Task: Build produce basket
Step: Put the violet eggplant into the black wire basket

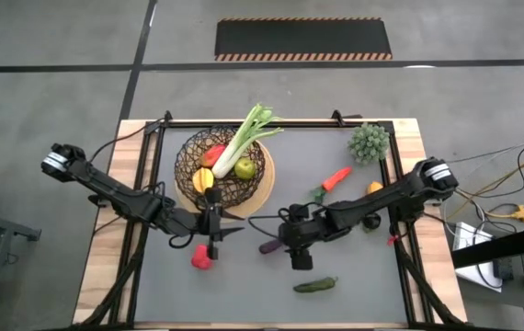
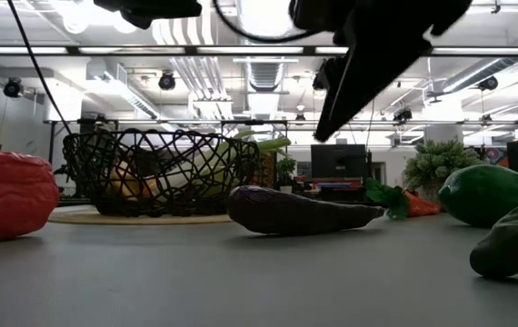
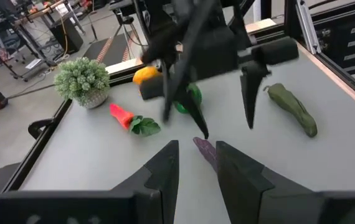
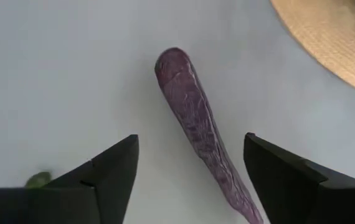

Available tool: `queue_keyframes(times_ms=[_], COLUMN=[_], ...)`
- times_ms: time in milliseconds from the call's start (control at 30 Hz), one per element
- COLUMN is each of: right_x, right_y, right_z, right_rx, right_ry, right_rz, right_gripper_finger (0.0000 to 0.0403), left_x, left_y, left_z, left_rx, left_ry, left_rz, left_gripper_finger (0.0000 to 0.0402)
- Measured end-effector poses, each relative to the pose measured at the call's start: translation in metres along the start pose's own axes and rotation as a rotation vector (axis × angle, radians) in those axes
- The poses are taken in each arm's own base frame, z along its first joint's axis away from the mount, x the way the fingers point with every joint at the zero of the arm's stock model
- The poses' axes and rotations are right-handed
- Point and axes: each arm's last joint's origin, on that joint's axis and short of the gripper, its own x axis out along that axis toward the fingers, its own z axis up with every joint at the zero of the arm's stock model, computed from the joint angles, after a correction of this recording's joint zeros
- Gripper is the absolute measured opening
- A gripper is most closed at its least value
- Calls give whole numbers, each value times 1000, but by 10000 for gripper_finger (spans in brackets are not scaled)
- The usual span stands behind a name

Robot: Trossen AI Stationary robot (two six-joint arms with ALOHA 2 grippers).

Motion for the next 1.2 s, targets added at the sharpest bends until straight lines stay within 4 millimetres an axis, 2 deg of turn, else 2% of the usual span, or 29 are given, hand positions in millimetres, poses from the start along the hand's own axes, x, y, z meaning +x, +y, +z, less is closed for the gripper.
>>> queue_keyframes(times_ms=[100,233,500,733,1067,1200], right_x=[13,32,59,63,64,63], right_y=[1,-3,-14,-15,-15,-15], right_z=[-1,-6,-13,-12,-12,-12], right_rx=[-18,-36,-75,-112,-122,-122], right_ry=[30,76,139,137,135,134], right_rz=[-17,-37,-66,-65,-56,-55], right_gripper_finger=[297,304,269,203,62,35], left_x=[-2,-7,-18,-22,-22,-22], left_y=[1,4,10,13,13,13], left_z=[2,5,12,14,15,14], left_rx=[10,2,-19,-3,19,19], left_ry=[-9,-30,-74,-88,-91,-91], left_rz=[1,3,7,10,11,12], left_gripper_finger=[87,87,87,87,87,87])
